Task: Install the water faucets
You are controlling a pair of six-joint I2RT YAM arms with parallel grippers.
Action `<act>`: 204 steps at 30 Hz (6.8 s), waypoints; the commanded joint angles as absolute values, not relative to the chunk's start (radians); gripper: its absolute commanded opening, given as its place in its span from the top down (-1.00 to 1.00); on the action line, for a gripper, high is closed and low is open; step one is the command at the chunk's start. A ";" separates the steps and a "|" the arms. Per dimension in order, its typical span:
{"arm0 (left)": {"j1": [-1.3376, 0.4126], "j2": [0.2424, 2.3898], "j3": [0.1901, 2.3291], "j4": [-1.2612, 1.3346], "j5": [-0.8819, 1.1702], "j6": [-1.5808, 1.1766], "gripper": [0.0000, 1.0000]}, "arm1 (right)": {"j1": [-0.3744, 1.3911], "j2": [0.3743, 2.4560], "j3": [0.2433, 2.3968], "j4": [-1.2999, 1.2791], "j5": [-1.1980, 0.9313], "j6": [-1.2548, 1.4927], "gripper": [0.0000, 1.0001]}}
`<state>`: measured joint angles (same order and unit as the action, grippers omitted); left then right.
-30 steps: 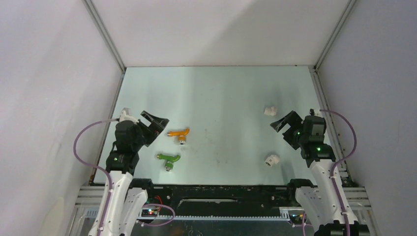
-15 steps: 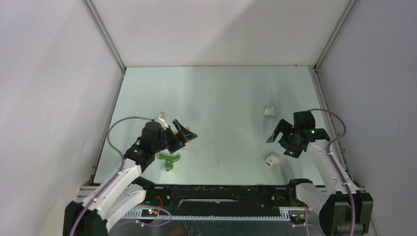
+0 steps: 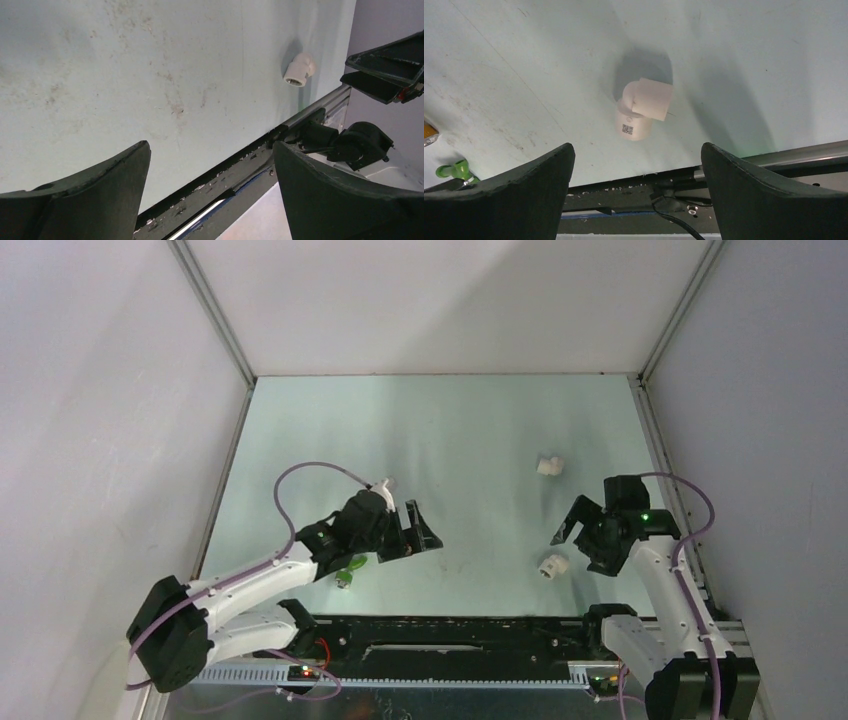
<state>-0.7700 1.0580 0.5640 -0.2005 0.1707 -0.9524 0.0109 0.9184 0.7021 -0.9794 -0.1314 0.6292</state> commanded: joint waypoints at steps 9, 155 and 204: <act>-0.793 0.977 0.604 -0.206 0.092 -0.934 -0.94 | 0.007 1.040 0.666 -0.895 -0.221 0.683 -0.62; -0.774 0.910 0.476 0.450 0.453 -1.026 -0.33 | 0.488 1.155 0.732 0.177 -1.041 1.246 1.00; -0.495 1.040 0.716 -1.144 -0.515 -1.109 1.00 | 0.425 1.154 0.732 -0.452 -0.777 0.812 -0.99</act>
<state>-0.5110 0.9806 0.7525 -1.1435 -0.4988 -1.0557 0.4297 1.1561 0.7002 -0.4107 -0.7883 0.8547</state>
